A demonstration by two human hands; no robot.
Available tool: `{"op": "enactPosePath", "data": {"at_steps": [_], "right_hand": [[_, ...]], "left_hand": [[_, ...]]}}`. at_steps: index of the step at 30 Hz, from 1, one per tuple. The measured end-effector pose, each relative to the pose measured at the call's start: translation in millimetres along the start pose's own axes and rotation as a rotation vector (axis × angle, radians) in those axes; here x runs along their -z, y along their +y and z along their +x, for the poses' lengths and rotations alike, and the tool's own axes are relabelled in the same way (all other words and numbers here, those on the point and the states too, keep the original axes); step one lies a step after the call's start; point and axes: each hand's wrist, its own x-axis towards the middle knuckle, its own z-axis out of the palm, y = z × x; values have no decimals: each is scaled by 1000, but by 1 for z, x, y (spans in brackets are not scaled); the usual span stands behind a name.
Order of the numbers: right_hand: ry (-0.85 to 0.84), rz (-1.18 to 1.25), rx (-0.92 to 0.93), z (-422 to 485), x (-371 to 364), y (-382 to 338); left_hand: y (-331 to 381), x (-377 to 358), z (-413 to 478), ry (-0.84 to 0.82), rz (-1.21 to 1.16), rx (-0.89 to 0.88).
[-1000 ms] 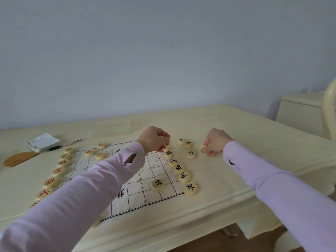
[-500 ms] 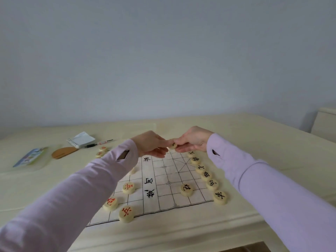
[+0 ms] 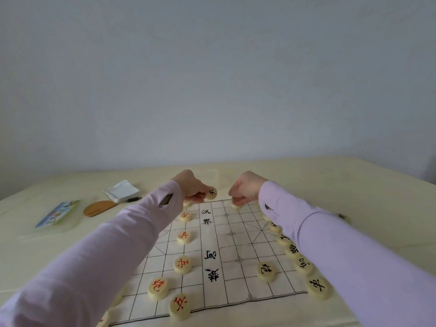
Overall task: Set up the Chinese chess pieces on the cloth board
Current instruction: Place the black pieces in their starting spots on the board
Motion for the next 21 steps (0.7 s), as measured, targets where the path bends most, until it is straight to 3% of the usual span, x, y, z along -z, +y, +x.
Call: {"op": "enactPosePath", "data": {"at_steps": [3, 8, 13, 21], "right_hand": [[-12, -329, -8, 6, 3, 5], [-2, -575, 12, 25, 5, 13], [51, -513, 135, 46, 6, 21], [-28, -617, 133, 60, -2, 28]], "left_hand": [[2, -2, 9, 65, 110, 4], [4, -17, 29, 26, 128, 54], [-1, -28, 60, 7, 127, 92], [-6, -48, 81, -65, 88, 115]]}}
